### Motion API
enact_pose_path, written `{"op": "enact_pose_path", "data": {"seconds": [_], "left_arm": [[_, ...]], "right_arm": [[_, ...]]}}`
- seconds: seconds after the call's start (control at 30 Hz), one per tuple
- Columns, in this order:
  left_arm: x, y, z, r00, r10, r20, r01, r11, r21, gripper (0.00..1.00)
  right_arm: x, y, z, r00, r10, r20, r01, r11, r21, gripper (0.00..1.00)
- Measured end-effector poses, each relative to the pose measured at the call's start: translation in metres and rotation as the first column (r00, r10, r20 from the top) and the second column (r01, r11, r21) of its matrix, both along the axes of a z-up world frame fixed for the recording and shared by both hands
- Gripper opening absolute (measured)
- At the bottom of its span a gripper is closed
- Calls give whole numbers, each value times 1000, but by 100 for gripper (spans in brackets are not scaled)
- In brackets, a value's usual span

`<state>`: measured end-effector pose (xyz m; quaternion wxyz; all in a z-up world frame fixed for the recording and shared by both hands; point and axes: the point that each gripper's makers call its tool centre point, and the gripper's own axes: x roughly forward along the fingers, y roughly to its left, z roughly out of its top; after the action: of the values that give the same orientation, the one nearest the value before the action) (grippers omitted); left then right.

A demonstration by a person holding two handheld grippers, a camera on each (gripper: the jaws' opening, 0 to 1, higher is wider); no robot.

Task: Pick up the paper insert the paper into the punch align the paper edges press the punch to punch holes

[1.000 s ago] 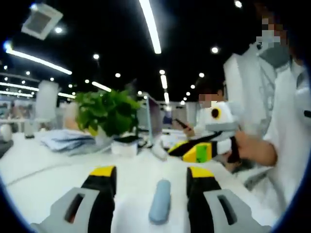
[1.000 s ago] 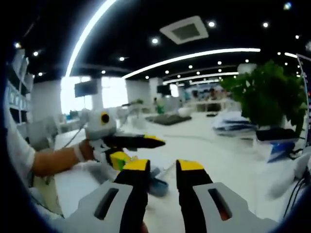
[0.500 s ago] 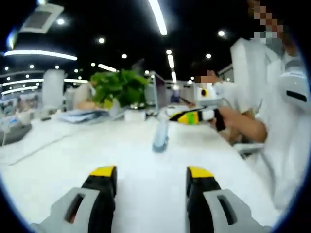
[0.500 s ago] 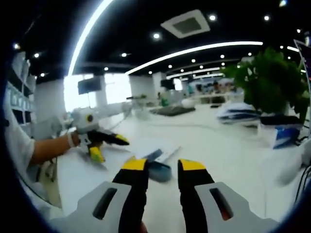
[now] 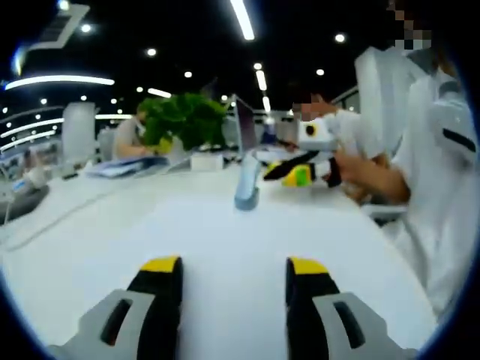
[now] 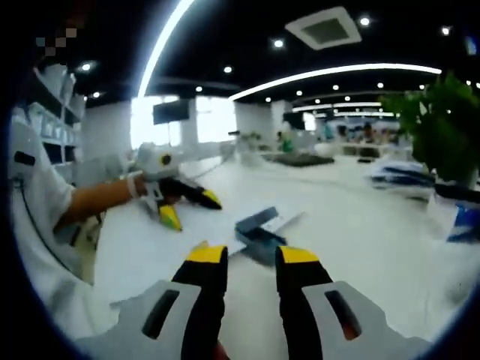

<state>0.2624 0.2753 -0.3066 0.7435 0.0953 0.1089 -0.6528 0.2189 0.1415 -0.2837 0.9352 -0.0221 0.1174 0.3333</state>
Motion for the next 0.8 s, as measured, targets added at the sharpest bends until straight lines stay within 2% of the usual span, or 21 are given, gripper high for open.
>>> {"op": "enact_pose_path", "data": {"seconds": [0.13, 0.23, 0.33, 0.5, 0.63, 0.8], "left_arm": [[0, 0, 0, 1000, 3, -1, -3, 1000, -1, 56], [-1, -1, 0, 1000, -1, -1, 1, 1000, -3, 56], [0, 0, 0, 1000, -5, -1, 5, 1000, -5, 56], [2, 1, 0, 1000, -10, -2, 10, 1000, -9, 51], [-1, -1, 0, 1000, -8, -1, 8, 1000, -8, 51], [-1, 0, 0, 1000, -4, -1, 4, 1000, -5, 51]], "right_arm": [[8, -2, -7, 997, 79, -1, -79, 995, -62, 34], [14, 2, -9, 987, 160, 23, -156, 981, -120, 34], [18, 11, -9, 967, 252, 26, -248, 962, -117, 34], [32, 19, -16, 943, 330, 26, -324, 935, -144, 31], [34, 21, -24, 930, 367, 7, -362, 920, -153, 27], [33, 20, -23, 919, 394, 4, -389, 911, -137, 24]]}}
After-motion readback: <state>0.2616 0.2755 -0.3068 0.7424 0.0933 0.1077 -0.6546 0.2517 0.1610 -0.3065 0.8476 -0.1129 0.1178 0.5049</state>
